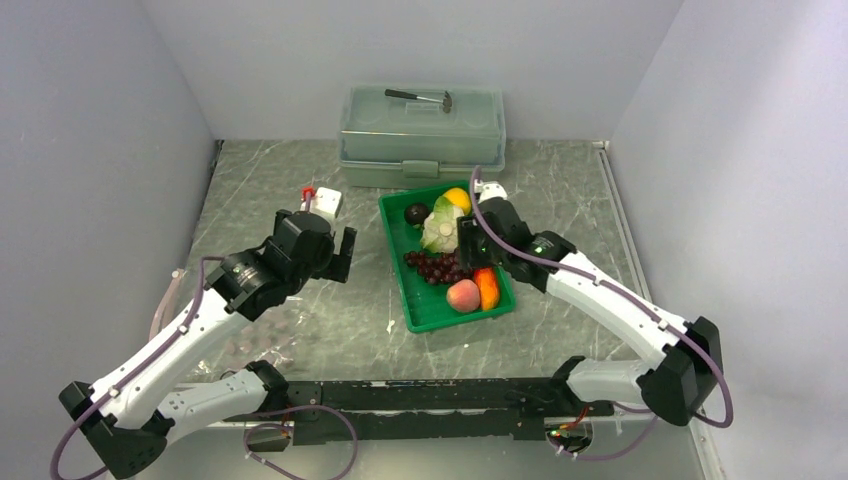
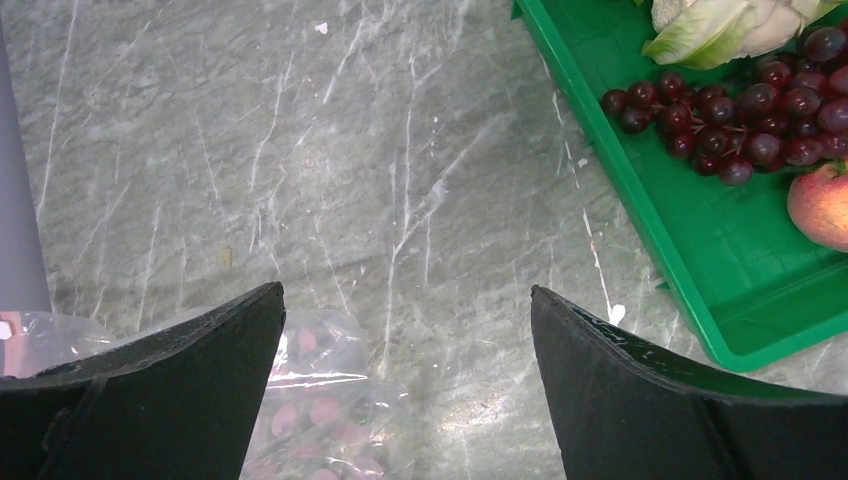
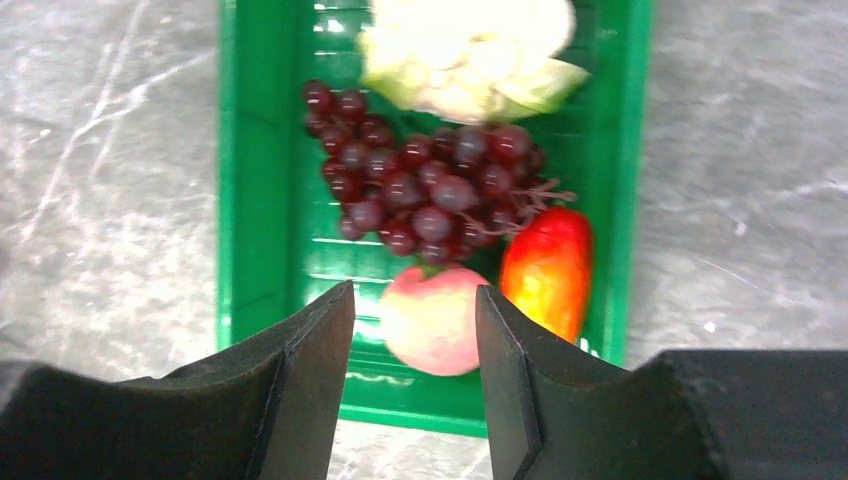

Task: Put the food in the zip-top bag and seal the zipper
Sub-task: Move the bin to the center of the board, then pick up the zipper food storage bag at the corner of the board.

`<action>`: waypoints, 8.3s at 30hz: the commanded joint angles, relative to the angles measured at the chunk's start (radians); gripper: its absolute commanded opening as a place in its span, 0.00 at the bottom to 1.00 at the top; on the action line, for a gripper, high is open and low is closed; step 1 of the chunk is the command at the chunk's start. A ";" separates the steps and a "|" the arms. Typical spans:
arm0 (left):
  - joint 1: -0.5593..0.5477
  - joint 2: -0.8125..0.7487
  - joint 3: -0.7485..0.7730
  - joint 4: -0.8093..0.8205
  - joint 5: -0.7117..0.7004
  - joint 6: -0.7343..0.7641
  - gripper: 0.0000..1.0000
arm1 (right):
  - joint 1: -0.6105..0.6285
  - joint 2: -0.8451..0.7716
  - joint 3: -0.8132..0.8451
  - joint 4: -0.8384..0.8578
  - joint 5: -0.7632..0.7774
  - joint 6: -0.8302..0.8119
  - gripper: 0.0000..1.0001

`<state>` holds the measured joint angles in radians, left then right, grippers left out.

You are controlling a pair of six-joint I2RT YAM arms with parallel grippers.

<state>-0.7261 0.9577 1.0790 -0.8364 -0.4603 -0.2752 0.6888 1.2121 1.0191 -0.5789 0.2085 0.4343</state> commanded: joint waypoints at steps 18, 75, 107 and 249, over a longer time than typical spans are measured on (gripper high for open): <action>-0.004 -0.031 0.029 0.011 0.008 -0.007 0.98 | 0.283 0.404 0.262 0.124 0.002 0.098 0.54; -0.004 -0.028 0.025 0.011 0.017 -0.008 0.98 | 0.267 0.314 -0.010 0.105 0.269 0.323 0.00; -0.004 -0.016 0.014 0.010 -0.030 -0.032 1.00 | 0.206 0.272 0.028 0.168 0.201 0.170 0.49; 0.042 -0.437 0.018 -0.084 -0.238 -0.247 0.98 | 0.363 0.265 0.008 0.787 -0.279 -0.489 0.00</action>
<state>-0.6876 0.4614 1.0550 -1.0233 -0.7654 -0.5755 1.0790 1.5627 1.0756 0.1677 -0.0818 -0.0448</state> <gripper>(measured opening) 0.992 0.010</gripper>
